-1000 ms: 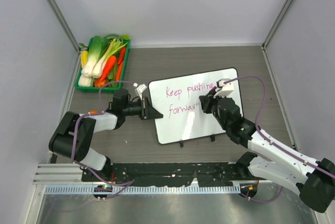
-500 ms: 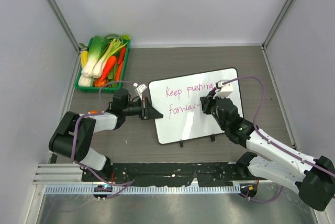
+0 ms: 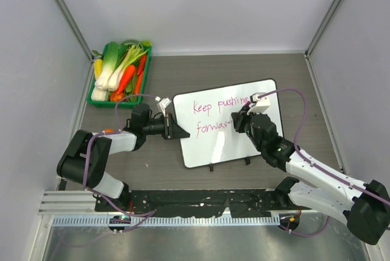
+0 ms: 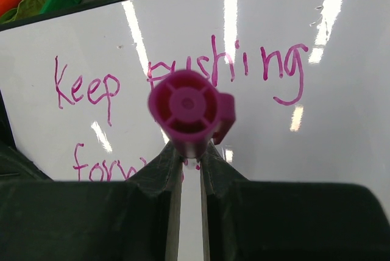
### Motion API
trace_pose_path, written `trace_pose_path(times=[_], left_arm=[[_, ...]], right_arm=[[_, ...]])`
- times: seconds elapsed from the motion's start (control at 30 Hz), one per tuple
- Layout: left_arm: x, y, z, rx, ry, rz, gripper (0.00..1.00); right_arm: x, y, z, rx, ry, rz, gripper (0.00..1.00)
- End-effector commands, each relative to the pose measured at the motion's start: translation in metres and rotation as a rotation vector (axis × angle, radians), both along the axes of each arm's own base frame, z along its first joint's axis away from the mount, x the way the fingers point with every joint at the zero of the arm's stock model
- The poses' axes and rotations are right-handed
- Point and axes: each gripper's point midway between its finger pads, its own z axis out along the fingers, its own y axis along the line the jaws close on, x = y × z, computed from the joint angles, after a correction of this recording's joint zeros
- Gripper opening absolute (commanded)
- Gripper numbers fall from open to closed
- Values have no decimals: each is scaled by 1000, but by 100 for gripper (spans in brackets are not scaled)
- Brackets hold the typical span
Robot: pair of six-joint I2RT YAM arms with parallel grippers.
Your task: Write a sentence on the whiteboard
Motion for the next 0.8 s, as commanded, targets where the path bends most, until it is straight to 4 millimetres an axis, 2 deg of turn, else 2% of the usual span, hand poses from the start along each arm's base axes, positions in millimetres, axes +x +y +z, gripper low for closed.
trace_pose_path(times=[0.0, 0.4, 0.77], left_arm=[[3, 15, -50, 190, 30, 95, 0], [4, 15, -49, 189, 29, 97, 0], [4, 15, -50, 192, 30, 97, 0]], right_arm=[[-1, 1, -10, -8, 24, 12, 1], [-13, -5, -23, -17, 66, 20, 1], [-8, -12, -12, -28, 30, -20, 1]])
